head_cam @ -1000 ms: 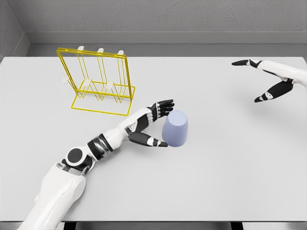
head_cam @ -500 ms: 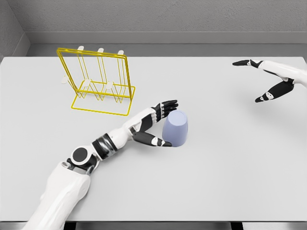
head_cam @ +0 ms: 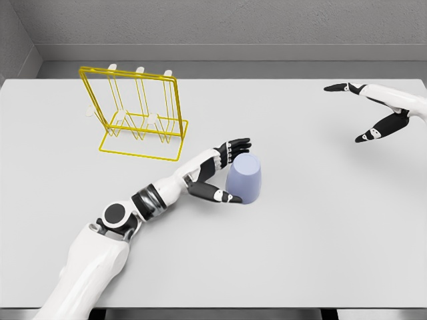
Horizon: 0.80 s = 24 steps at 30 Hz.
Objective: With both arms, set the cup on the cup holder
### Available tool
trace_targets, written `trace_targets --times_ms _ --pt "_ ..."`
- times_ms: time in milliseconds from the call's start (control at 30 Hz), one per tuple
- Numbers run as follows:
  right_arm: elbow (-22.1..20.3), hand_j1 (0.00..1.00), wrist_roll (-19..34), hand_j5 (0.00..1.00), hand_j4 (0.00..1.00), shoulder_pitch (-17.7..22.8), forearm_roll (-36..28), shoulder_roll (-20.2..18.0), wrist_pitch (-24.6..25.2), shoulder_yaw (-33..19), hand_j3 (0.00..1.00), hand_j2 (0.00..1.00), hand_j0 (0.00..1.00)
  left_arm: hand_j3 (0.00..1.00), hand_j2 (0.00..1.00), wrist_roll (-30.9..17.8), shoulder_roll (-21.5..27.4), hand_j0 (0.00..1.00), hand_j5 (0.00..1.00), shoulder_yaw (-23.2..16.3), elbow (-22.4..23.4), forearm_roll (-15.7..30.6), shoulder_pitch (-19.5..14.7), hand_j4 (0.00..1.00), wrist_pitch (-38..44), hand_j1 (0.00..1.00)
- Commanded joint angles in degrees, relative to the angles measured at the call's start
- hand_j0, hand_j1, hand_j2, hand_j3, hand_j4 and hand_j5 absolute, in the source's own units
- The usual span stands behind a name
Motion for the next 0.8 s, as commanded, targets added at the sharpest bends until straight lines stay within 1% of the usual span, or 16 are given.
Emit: trace_targets --times_ms 0,400,467,700,733,767 --pt "-0.03 1.00 -0.02 1.00 1.00 0.00 -0.44 -0.06 0.14 -0.07 1.00 1.00 1.00 1.00 1.00 0.00 -0.05 1.00 1.00 0.01 0.12 0.36 0.00 1.00 0.00 1.00" --pt "-0.03 1.00 -0.02 1.00 1.00 0.00 -0.44 -0.06 0.14 -0.07 1.00 1.00 1.00 1.00 1.00 0.00 -0.49 1.00 1.00 -0.08 0.12 0.27 0.00 1.00 0.00 1.00" --pt "-0.03 1.00 -0.02 1.00 1.00 0.00 -0.44 -0.06 0.14 -0.16 1.00 1.00 1.00 1.00 1.00 0.00 -0.49 1.00 1.00 -0.78 0.12 0.36 0.00 1.00 -0.09 1.00" --pt "-0.03 1.00 -0.02 1.00 1.00 0.00 -0.44 -0.06 0.14 -0.16 1.00 1.00 1.00 1.00 1.00 0.00 -0.84 1.00 1.00 -0.87 0.12 0.36 -0.09 1.00 -0.09 1.00" --pt "-0.03 1.00 -0.02 1.00 1.00 0.00 -0.44 -0.06 0.14 -0.16 1.00 1.00 1.00 0.95 0.95 0.00 -0.84 0.95 0.95 -0.78 0.12 0.36 0.00 0.95 -0.09 0.95" --pt "-0.03 1.00 -0.02 1.00 1.00 0.00 -0.44 -0.06 0.14 -0.16 1.00 1.00 1.00 0.79 0.79 0.00 -0.84 0.79 0.79 -0.78 0.12 0.45 0.00 0.79 -0.09 0.79"
